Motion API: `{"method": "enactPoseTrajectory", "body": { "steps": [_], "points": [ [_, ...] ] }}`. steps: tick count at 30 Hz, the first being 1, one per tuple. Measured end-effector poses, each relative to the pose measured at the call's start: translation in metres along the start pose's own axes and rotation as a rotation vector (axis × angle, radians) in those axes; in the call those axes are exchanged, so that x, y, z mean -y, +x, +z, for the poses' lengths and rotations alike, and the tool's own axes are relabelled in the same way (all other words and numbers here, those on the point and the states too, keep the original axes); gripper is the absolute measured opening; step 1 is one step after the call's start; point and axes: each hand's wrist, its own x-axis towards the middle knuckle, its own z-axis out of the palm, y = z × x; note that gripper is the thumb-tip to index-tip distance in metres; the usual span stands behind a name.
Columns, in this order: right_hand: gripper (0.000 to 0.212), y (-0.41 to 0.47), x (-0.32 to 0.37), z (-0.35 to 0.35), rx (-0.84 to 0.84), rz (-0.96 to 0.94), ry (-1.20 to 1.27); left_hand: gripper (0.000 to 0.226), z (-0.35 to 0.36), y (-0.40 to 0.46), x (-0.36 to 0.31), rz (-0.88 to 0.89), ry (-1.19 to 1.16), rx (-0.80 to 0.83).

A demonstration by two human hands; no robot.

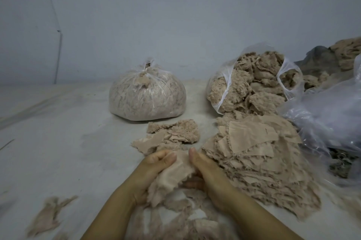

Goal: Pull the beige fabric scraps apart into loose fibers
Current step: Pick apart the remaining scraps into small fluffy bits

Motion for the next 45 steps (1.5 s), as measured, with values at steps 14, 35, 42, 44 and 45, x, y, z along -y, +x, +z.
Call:
{"method": "enactPoseTrajectory", "body": {
  "steps": [14,35,42,44,45],
  "points": [
    [0.013,0.004,-0.006,-0.003,-0.276,-0.229,0.054,0.015,0.017,0.011,0.008,0.248,0.066,-0.496],
    [0.024,0.02,0.049,-0.032,-0.467,-0.353,-0.186,0.026,0.002,0.021,0.014,0.289,0.248,-0.642],
    [0.019,0.027,0.103,-0.127,-0.753,-0.236,-0.787,0.03,-0.018,0.026,0.031,0.331,1.305,-0.325],
    [0.028,0.021,0.097,-0.129,-0.817,-0.2,-0.953,0.016,-0.018,0.027,0.03,0.333,1.382,-0.329],
    [0.03,0.018,0.092,-0.122,-0.824,-0.281,-0.962,0.016,-0.019,0.028,0.03,0.33,1.402,-0.338]
  ]
}}
